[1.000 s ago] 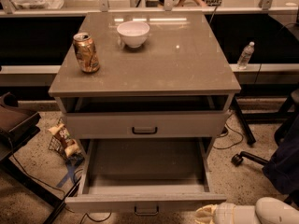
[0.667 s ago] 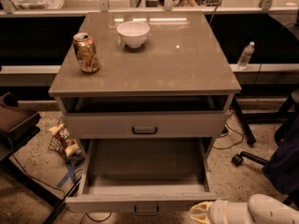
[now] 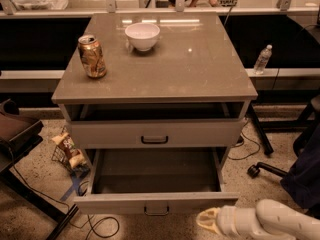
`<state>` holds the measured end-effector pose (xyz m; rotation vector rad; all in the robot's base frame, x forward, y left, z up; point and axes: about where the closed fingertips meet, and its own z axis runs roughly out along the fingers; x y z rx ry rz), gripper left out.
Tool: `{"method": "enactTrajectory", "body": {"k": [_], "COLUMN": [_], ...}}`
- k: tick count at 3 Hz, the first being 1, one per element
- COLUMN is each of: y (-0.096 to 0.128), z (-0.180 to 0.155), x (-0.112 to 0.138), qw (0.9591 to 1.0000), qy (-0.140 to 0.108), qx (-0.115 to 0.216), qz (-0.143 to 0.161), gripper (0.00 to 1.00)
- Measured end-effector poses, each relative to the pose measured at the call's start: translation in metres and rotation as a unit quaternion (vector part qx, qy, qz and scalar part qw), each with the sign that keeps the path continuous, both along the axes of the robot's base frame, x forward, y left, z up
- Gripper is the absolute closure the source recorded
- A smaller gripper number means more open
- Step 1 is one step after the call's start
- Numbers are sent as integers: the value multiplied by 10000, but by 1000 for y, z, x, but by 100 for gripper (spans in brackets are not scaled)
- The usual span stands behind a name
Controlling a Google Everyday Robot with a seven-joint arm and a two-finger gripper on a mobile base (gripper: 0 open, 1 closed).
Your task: Close middle drawer
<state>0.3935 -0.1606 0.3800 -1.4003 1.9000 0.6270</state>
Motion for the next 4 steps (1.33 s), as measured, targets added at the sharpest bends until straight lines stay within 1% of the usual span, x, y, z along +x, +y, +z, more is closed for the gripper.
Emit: {"method": "enactTrajectory", "body": {"k": [1, 2, 3, 4], "y": [24, 24, 23, 22], "z": [2, 2, 15, 24], "x": [51, 51, 89, 118], "qw": [9997, 9997, 9988, 9978], "qy": [-208, -210, -471, -657], "qx": [-50, -41, -24, -16], "qz": [123, 125, 111, 69], "gripper": [100, 100, 100, 100]}}
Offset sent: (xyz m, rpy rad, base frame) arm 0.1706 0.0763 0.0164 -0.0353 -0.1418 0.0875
